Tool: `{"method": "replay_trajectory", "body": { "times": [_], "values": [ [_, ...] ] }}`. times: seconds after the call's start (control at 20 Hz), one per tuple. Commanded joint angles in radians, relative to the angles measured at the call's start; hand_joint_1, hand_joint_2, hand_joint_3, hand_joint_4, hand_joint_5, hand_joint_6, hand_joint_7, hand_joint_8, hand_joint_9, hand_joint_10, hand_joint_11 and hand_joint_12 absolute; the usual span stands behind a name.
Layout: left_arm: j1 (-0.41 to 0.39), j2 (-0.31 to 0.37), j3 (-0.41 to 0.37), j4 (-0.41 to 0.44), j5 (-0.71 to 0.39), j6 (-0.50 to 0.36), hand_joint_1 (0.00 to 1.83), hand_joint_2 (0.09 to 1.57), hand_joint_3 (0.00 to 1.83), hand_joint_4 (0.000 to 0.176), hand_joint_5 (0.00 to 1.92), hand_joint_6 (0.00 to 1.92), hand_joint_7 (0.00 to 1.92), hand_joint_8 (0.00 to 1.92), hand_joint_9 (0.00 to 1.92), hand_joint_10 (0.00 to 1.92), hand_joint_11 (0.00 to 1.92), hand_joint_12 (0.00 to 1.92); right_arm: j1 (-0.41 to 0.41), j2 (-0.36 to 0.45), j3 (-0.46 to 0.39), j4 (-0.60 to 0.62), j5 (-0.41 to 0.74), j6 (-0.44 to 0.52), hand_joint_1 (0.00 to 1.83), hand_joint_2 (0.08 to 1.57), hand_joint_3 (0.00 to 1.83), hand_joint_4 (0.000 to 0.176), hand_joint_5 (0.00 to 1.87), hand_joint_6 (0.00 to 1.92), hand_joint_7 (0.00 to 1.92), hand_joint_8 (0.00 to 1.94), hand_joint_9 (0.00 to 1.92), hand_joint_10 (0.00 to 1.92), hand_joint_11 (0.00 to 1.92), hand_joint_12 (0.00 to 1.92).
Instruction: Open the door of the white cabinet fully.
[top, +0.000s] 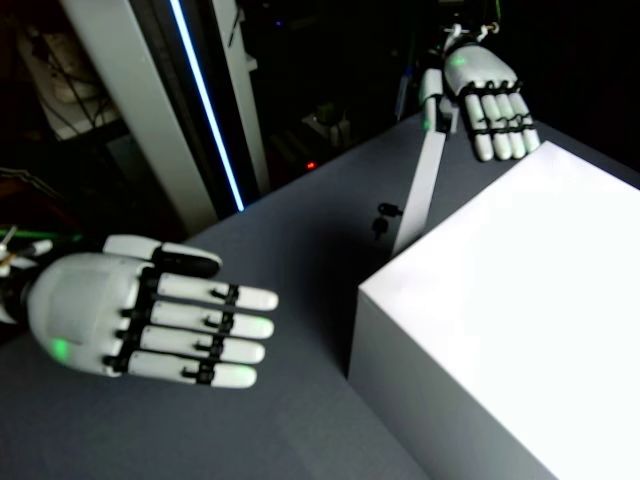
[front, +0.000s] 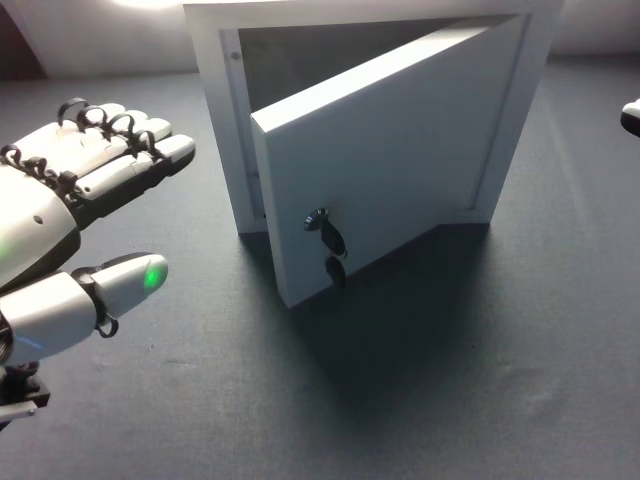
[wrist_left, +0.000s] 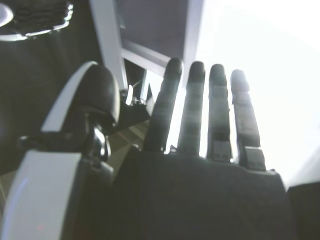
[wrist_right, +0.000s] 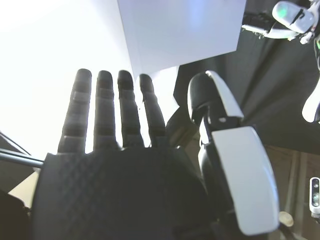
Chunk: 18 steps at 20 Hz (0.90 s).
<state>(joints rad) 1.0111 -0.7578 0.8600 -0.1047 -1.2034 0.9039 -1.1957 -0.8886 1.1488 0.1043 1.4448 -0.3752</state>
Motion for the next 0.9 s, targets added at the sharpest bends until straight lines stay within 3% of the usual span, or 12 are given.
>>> {"method": "replay_trajectory", "body": {
  "times": [0.0, 0.35, 0.85],
  "values": [
    [-0.014, -0.008, 0.006, -0.001, -0.127, -0.011, 0.0, 1.56, 0.01, 0.0, 0.12, 0.0, 0.07, 0.0, 0.05, 0.0, 0.06, 0.03, 0.002, 0.0, 0.006, 0.027, 0.119, 0.01, 0.45, 1.36, 0.0, 0.0, 0.21, 0.0, 0.18, 0.0, 0.13, 0.0, 0.05, 0.12],
    [-0.072, -0.075, 0.039, 0.053, -0.091, -0.047, 0.0, 1.57, 0.09, 0.0, 0.05, 0.0, 0.03, 0.0, 0.03, 0.0, 0.06, 0.03, 0.003, -0.005, 0.012, 0.027, 0.117, 0.01, 0.44, 1.38, 0.0, 0.0, 0.22, 0.0, 0.2, 0.0, 0.15, 0.0, 0.08, 0.07],
    [-0.14, -0.113, 0.057, 0.149, -0.012, -0.083, 0.0, 1.57, 0.13, 0.0, 0.01, 0.0, 0.0, 0.0, 0.0, 0.0, 0.0, 0.01, 0.003, -0.01, 0.012, 0.027, 0.114, 0.013, 0.47, 1.38, 0.0, 0.0, 0.23, 0.0, 0.22, 0.0, 0.17, 0.01, 0.12, 0.06]
  ]
}}
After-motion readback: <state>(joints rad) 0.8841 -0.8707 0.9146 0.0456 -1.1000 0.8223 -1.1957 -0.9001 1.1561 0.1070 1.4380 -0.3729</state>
